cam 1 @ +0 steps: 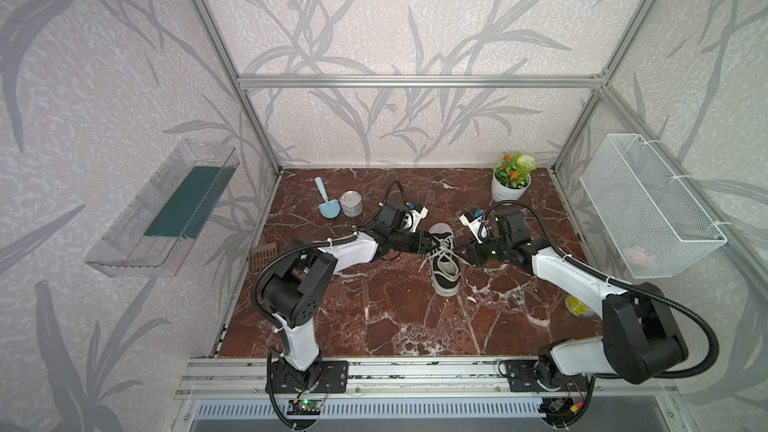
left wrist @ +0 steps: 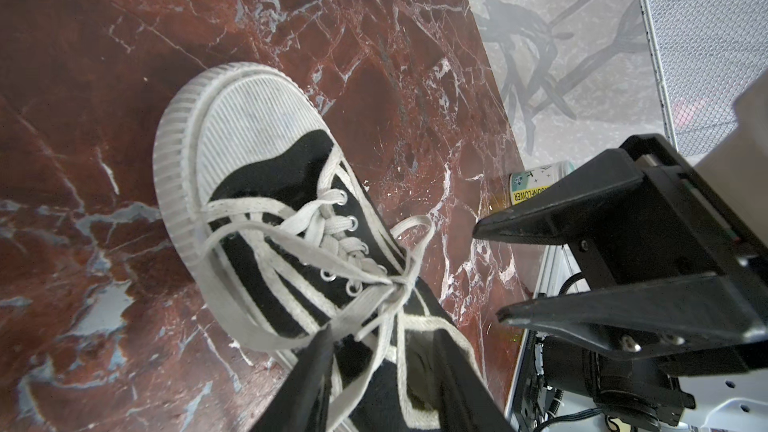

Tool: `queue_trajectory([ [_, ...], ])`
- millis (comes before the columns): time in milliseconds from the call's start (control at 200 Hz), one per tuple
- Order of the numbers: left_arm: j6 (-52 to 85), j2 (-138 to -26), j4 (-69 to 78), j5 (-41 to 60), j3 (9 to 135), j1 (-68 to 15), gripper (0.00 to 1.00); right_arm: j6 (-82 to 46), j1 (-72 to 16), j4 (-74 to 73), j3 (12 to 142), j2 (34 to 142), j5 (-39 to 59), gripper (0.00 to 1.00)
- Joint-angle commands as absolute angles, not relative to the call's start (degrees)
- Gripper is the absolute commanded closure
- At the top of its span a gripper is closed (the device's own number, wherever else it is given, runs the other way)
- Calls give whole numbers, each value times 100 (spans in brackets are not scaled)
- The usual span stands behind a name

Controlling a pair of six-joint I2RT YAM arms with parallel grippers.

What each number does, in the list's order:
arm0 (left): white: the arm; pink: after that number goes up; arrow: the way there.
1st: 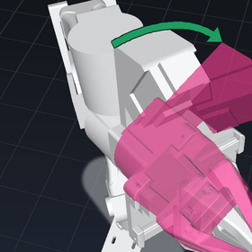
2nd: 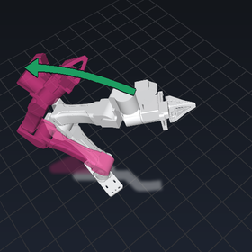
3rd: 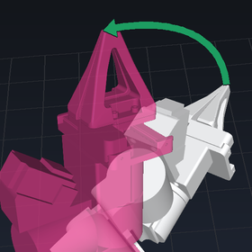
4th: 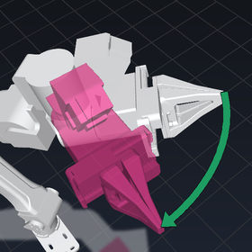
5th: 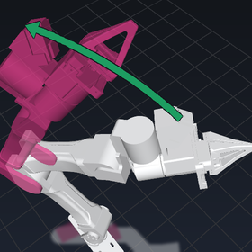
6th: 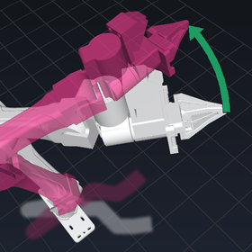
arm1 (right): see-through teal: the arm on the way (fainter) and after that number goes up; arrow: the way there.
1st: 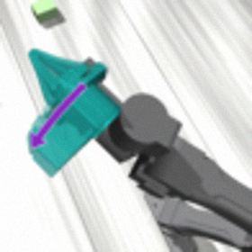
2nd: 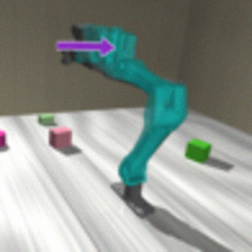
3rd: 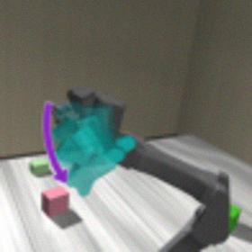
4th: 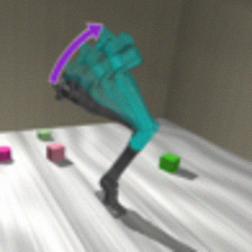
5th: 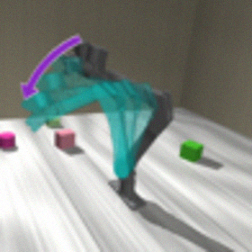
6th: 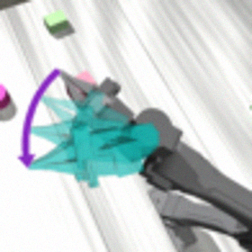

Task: Tie the shoes
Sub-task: 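Move the right gripper back over the sneaker's laces toward the left gripper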

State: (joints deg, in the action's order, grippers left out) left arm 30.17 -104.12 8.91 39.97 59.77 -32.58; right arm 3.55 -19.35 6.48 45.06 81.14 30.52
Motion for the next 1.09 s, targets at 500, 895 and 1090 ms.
queue_trajectory([
  [500, 3250, -10600, 1326, 4121, 6116, -3346, 74, 642, -2063, 540, 4976, 8711, 3340, 68],
  [895, 3204, -10451, 1198, 4049, 6061, -3343, 90, 447, -2214, 550, 5239, 9148, 3315, 71],
  [1090, 3190, -10368, 1169, 4045, 6043, -3333, 83, 319, -2241, 432, 5177, 9261, 3323, 73],
])
